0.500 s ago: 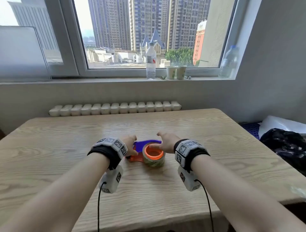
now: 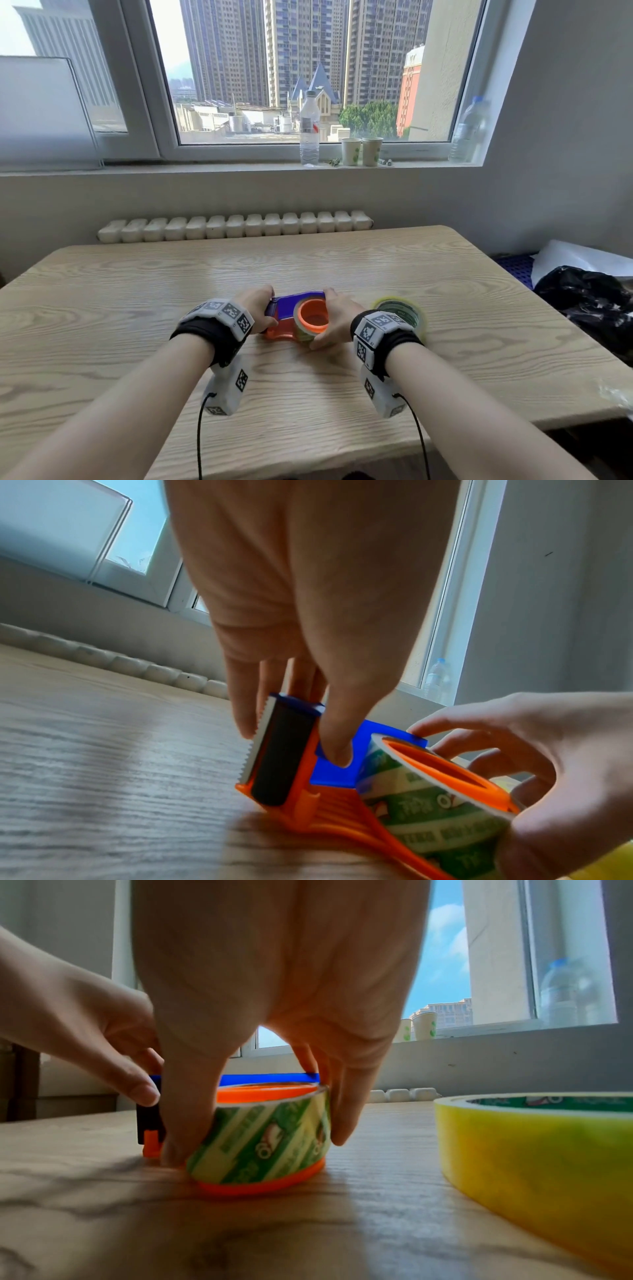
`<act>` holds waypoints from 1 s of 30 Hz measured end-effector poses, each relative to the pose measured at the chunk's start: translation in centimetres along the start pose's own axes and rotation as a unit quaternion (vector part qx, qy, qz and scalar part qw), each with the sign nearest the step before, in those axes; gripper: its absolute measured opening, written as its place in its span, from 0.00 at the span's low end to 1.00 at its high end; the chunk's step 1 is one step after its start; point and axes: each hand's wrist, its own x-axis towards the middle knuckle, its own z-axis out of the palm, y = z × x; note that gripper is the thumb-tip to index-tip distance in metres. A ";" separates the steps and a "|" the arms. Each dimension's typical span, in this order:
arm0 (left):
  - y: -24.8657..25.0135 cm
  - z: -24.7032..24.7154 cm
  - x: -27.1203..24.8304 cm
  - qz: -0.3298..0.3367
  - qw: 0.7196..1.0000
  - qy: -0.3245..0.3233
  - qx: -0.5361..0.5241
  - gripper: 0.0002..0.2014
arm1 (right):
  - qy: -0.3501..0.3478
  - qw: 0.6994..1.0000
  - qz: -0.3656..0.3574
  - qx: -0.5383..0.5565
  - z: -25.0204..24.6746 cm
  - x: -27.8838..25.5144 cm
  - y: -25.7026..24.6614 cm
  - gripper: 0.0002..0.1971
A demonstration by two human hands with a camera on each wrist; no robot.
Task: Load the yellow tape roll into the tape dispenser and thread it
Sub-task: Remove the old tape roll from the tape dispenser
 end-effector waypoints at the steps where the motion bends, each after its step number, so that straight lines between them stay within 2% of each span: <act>1: 0.0 -0.2 -0.1 0.007 1.000 0.005 -0.010 0.23 | 0.008 1.000 -0.002 0.007 0.0 0.0 0.1 0.46; 4: 0.2 -0.6 -0.4 0.035 0.998 0.027 -0.045 0.23 | 0.037 0.999 -0.004 0.038 -0.5 -0.3 0.5 0.44; 7: 0.7 -1.4 -0.8 0.051 0.991 0.069 -0.104 0.23 | 0.088 0.993 -0.008 0.074 -1.3 -0.7 0.6 0.49; 9: 1.0 -2.0 -1.1 0.052 0.986 0.081 -0.136 0.20 | 0.115 0.990 -0.020 0.081 -2.0 -0.9 0.4 0.54; 12: 1.3 -2.8 -1.7 0.046 0.976 0.088 -0.196 0.21 | 0.142 0.985 -0.041 0.088 -2.7 -1.4 0.2 0.59; 17: 1.0 -3.8 -2.1 0.021 0.955 0.102 -0.279 0.26 | 0.210 0.967 -0.070 0.128 -3.0 -2.2 -0.6 0.59; 21: 0.7 -4.4 -2.1 0.013 0.944 0.115 -0.308 0.26 | 0.247 0.956 -0.083 0.137 -3.2 -2.3 -1.3 0.56; 24: 0.5 -4.6 -1.8 -0.002 0.931 0.143 -0.336 0.23 | 0.266 0.949 -0.087 0.143 -3.3 -2.4 -1.6 0.56; 30: 0.7 -4.3 -1.1 -0.039 0.905 0.149 -0.396 0.30 | 0.278 0.945 -0.111 0.132 -3.5 -2.5 -1.8 0.56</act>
